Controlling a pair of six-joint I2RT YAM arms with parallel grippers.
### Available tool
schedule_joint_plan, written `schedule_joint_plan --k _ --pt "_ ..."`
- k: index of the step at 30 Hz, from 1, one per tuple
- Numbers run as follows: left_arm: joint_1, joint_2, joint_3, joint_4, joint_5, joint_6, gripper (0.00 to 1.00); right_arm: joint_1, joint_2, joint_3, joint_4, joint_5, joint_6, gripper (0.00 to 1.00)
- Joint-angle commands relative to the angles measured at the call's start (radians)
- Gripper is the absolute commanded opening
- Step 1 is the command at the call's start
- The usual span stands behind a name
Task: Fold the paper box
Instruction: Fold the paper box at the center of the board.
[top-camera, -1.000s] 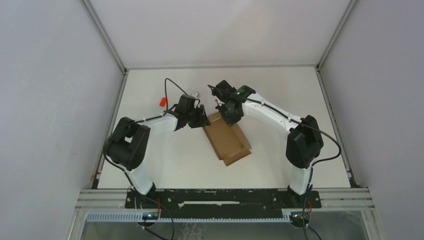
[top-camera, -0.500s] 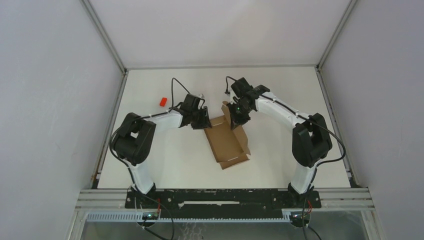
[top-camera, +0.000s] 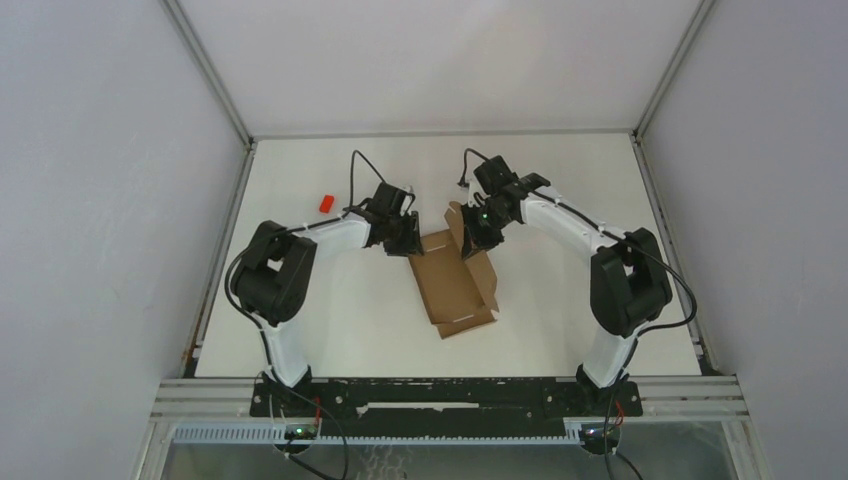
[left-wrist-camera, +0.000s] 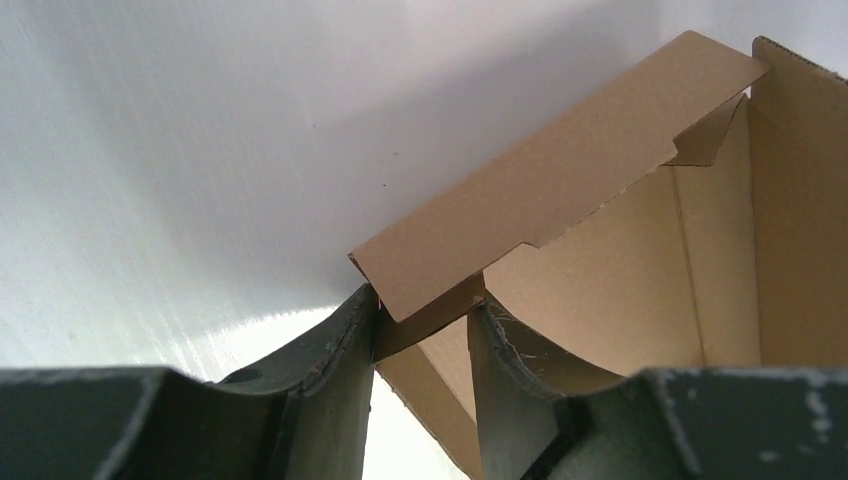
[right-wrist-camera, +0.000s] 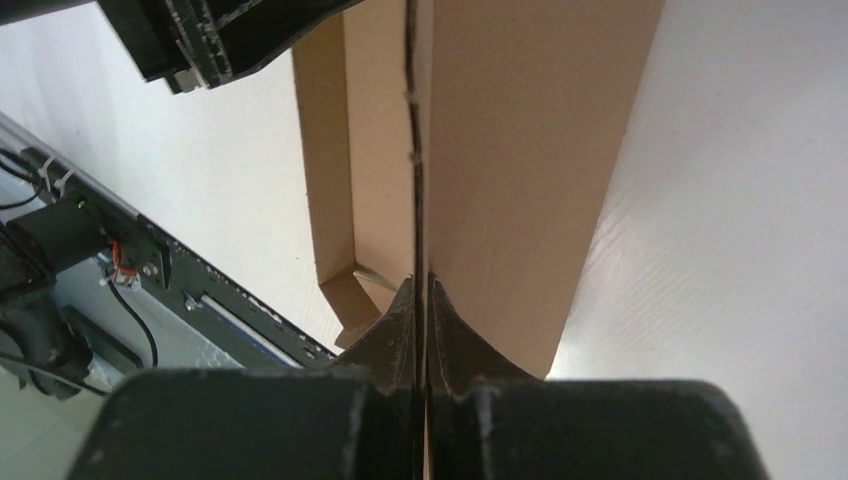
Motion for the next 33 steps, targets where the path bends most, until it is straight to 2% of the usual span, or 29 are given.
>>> schedule_joint_plan --k 1,3,9,23,24,26,27,33 --pt "-0.014 0.004 0.043 0.003 -0.007 0.03 0.43 -0.005 -0.06 -0.001 -0.017 0.071 -0.018 0.1" --pt "-0.014 0.007 0.041 0.006 -0.007 0.03 0.42 -0.001 -0.07 -0.002 -0.035 0.126 -0.028 0.18" --pt "-0.014 0.005 0.043 0.003 -0.011 0.031 0.42 0.011 -0.098 -0.001 -0.068 0.268 -0.037 0.32" --pt "-0.014 0.009 0.045 0.003 -0.015 0.035 0.42 0.07 -0.055 0.034 -0.127 0.513 -0.034 0.37" --pt "-0.014 0.009 0.045 0.003 -0.013 0.035 0.41 0.072 -0.054 0.033 -0.126 0.515 -0.032 0.33" --pt "-0.014 0.008 0.043 0.005 -0.014 0.035 0.41 0.077 -0.051 0.032 -0.122 0.522 -0.029 0.12" --pt "-0.014 0.007 0.042 0.006 -0.014 0.036 0.41 0.077 -0.051 0.031 -0.118 0.517 -0.028 0.05" --pt "-0.014 0.002 0.042 0.008 -0.013 0.035 0.41 0.062 -0.08 0.011 -0.089 0.448 -0.025 0.0"
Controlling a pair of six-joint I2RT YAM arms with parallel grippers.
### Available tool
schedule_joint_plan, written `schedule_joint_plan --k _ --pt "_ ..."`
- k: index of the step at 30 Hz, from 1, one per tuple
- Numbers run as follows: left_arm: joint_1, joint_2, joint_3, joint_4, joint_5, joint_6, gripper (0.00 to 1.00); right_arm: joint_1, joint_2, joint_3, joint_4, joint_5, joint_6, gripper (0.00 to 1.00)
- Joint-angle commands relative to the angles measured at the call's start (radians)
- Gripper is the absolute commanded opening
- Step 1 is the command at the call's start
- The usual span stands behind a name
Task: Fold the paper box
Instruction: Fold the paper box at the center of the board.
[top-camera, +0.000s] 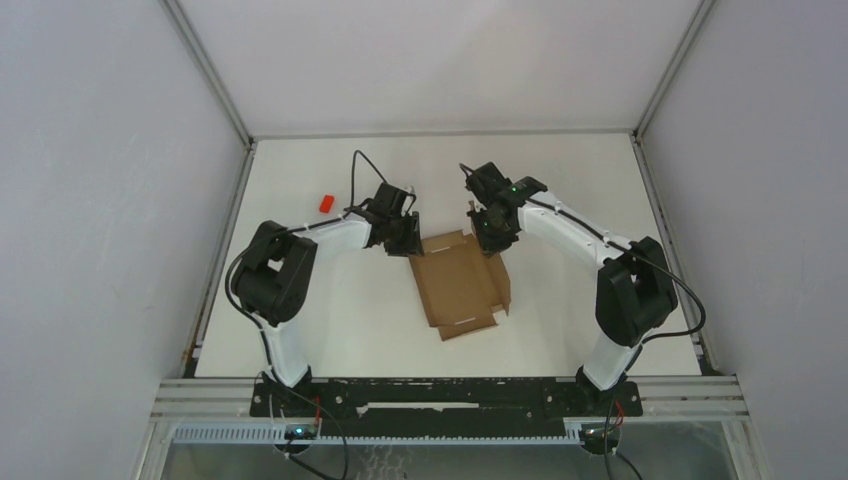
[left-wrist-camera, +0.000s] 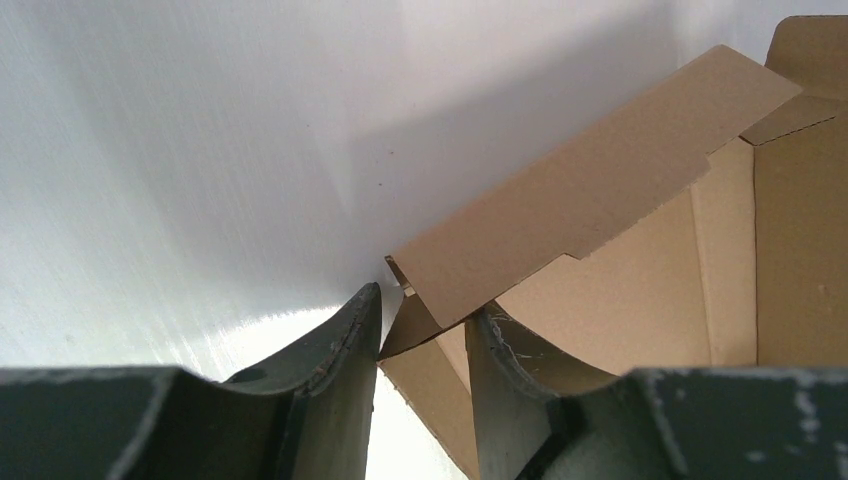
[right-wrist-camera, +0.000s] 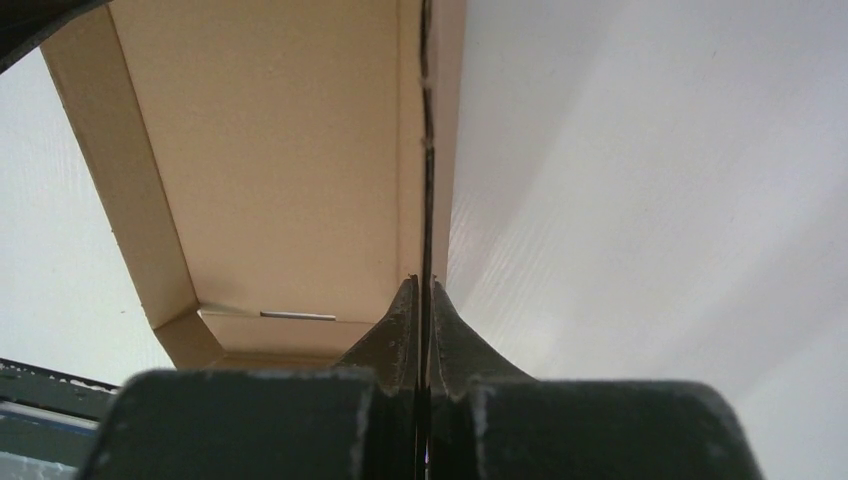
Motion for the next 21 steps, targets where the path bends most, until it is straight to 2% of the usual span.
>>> schedule_joint_plan --k 1,6,11,21 --pt "-0.008 -0.002 0.041 0.008 -0.01 0.02 0.41 -0.007 -0.025 0.01 0.026 -0.016 -0.001 0.0" --pt "-0.001 -0.04 0.022 0.013 -0.016 0.021 0.44 -0.005 -0.042 0.007 0.012 0.015 -0.018 0.0" --pt "0.016 -0.095 -0.007 0.069 0.056 0.017 0.45 0.003 -0.044 0.009 -0.003 0.066 -0.039 0.0" --pt "0.015 -0.085 -0.015 0.098 0.067 -0.008 0.45 -0.016 -0.094 0.018 -0.003 -0.061 -0.012 0.0"
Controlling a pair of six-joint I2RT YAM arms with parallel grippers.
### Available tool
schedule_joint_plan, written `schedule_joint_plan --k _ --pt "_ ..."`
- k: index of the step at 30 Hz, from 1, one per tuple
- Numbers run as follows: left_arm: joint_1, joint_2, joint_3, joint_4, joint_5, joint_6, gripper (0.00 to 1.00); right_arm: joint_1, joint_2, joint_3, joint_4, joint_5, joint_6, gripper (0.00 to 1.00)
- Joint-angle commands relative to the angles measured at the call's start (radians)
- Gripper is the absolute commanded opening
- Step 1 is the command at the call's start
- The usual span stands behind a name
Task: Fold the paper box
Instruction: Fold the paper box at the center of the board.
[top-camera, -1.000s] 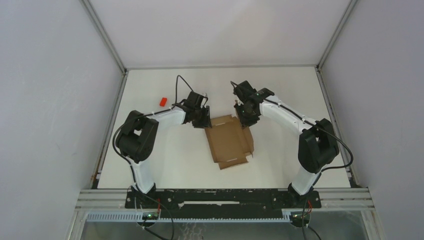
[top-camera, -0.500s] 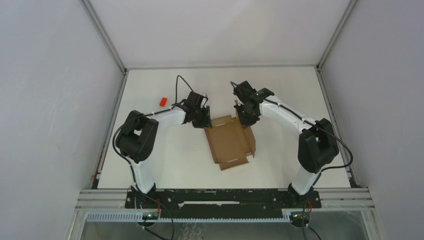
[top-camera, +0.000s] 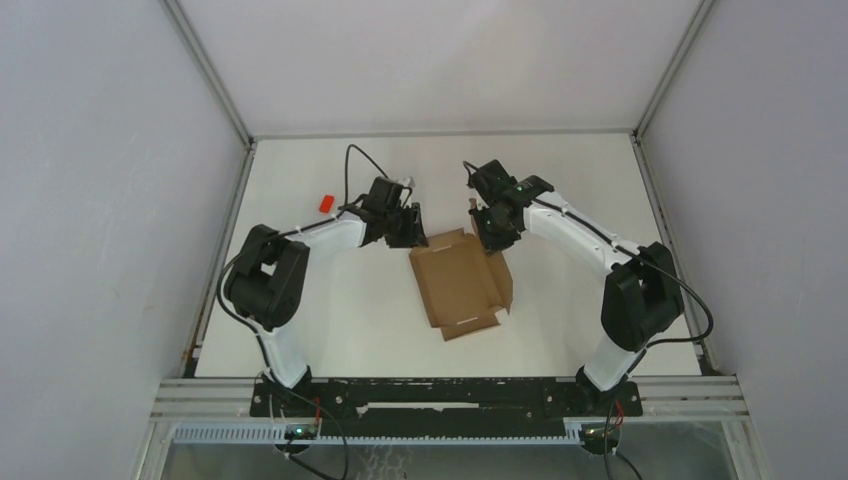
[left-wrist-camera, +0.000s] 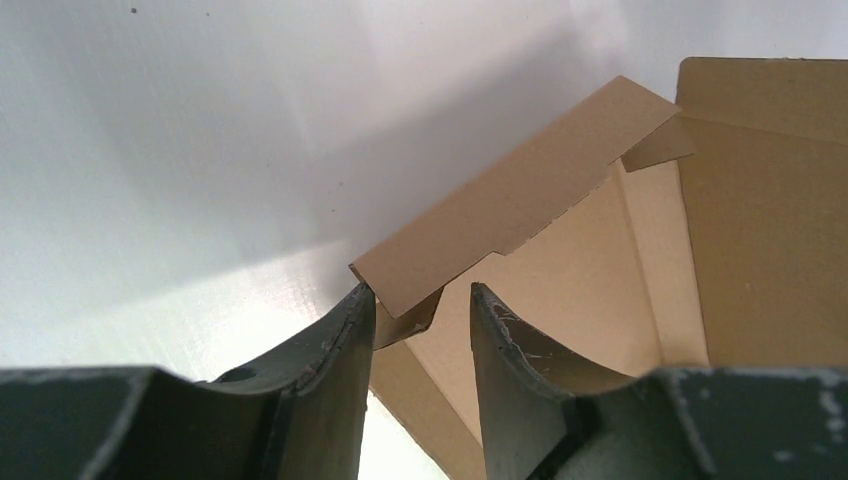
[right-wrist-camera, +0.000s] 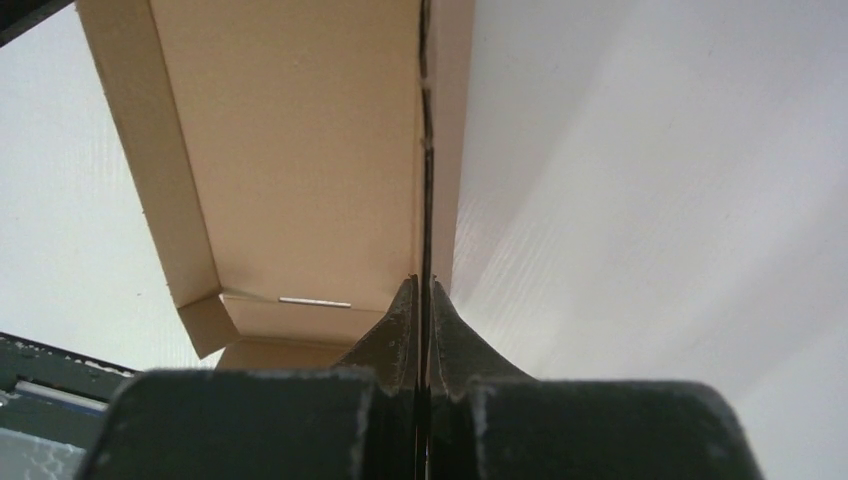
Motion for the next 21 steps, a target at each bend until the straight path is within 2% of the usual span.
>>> schedule_joint_plan --k 1,14,21 --pt "0.003 -0.045 -0.022 0.049 0.009 -0.007 0.45 -0.011 -0.069 0.019 0.003 -0.04 0.003 0.0" --pt "0.032 -0.11 -0.027 0.069 0.032 -0.014 0.45 -0.016 -0.071 0.053 -0.034 -0.043 -0.002 0.0" --pt "0.092 -0.179 -0.005 0.049 0.161 0.016 0.47 -0.019 -0.071 0.053 -0.039 -0.026 -0.011 0.0"
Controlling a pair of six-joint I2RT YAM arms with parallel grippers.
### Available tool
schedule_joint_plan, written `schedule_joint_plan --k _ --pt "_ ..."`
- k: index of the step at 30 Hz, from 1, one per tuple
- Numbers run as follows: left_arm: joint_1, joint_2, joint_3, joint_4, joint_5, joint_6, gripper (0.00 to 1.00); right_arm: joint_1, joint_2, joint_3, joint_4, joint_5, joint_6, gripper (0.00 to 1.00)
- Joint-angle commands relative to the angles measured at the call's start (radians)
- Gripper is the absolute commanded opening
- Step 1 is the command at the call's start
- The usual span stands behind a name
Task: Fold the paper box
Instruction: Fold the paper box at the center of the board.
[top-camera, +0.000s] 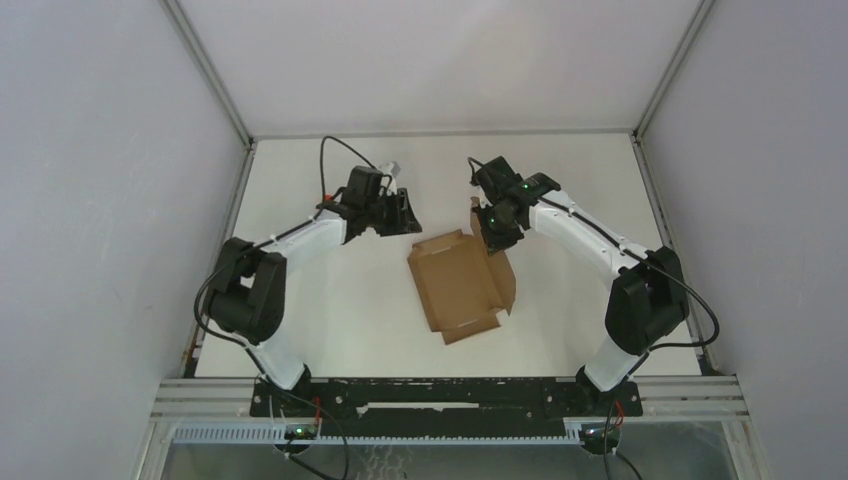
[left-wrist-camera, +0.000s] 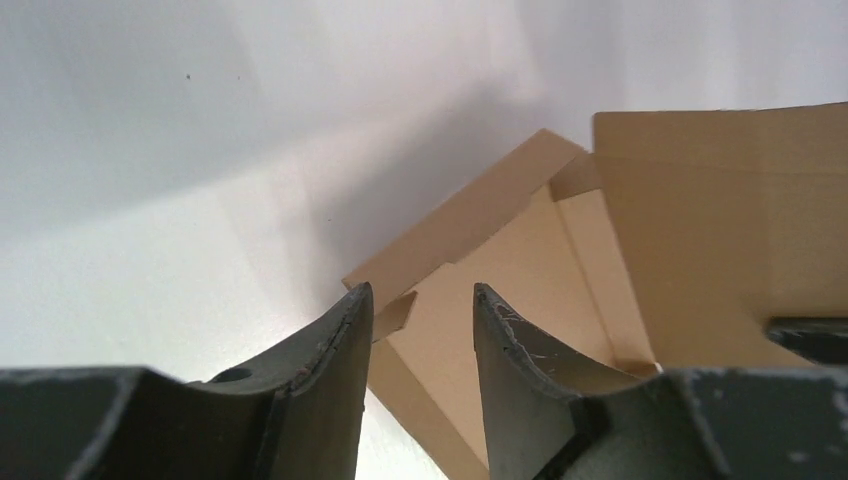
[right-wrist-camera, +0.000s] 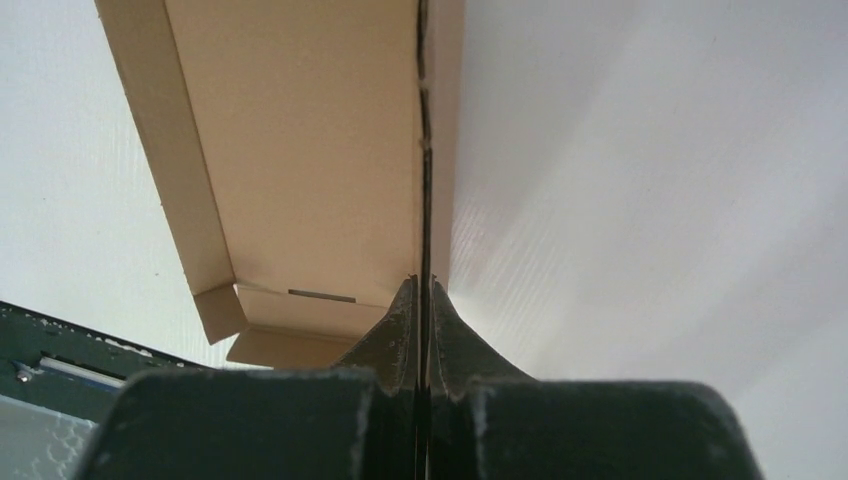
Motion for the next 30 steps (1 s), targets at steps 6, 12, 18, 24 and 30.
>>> schedule_joint_plan --k 6,12,18,24,30 --pt "0.104 -0.047 0.004 0.028 0.117 0.005 0.46 0.014 -0.047 0.035 -0.006 0.079 -0.026 0.0" --pt "0.121 0.058 -0.007 0.062 0.108 -0.011 0.4 0.124 -0.068 0.044 0.002 0.335 -0.068 0.0" --pt "0.114 0.018 -0.108 0.148 0.114 -0.05 0.39 0.229 -0.067 0.121 -0.066 0.583 -0.066 0.0" --pt "0.112 -0.033 -0.169 0.172 0.119 -0.058 0.39 0.216 -0.098 0.168 -0.072 0.438 -0.029 0.0" --pt "0.121 -0.038 -0.217 0.204 0.113 -0.065 0.39 0.176 -0.171 0.144 -0.022 0.315 0.034 0.0"
